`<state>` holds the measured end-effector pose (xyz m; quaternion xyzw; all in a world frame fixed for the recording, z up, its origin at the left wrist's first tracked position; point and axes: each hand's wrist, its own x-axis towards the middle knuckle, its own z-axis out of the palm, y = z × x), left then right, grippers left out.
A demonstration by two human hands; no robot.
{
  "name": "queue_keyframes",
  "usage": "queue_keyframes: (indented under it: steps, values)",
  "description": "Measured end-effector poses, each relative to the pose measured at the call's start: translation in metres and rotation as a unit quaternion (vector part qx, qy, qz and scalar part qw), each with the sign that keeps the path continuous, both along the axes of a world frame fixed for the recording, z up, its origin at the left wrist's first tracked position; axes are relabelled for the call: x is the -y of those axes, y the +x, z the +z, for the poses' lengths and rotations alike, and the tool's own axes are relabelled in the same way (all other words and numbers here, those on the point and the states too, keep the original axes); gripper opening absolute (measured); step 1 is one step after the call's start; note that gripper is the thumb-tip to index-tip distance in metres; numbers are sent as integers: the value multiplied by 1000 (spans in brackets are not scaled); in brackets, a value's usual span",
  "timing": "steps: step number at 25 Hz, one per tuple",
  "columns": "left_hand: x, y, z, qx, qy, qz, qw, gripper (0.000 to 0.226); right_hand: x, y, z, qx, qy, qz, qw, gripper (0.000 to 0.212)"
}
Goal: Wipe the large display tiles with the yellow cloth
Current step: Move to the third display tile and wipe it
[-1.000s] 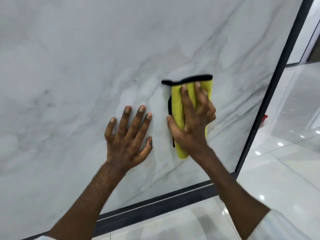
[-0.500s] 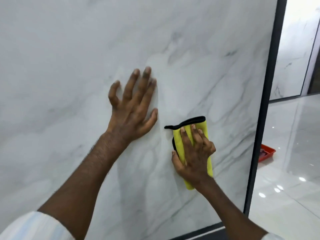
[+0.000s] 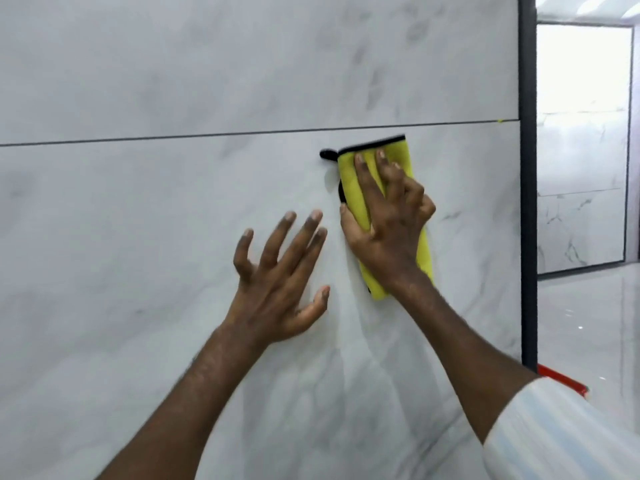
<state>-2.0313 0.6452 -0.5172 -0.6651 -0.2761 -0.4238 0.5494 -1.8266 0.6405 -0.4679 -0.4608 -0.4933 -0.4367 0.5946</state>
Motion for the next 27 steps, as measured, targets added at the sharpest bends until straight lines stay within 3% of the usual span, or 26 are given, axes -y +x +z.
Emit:
queue_keyframes:
  steps: [3,6,10,14,19,21,27]
  values:
    - [-8,7,52,-18,18,19,999,74,0,2,-22,18,-18,-11,1000,72]
    - [-24,11,58,-38,17,-2,999,71,1,31,37,59,-33,-16,998,74]
    - [-28,12,55,-29,14,0,999,72,2,81,85,-40,-39,-4,998,71]
    - [-15,22,60,-21,-5,-8,1000,74,-1,93,9,-49,-30,-52,997,69]
    - [-8,80,29,-110,-30,-54,992,77,5,89,-141,-29,-61,-67,996,67]
    - [-19,87,16,-120,-31,-31,992,79,8,90,-159,-15,-69,-70,995,67]
    - [-24,86,15,-111,-14,-17,994,79,3,88,-1,-5,-34,-46,998,70]
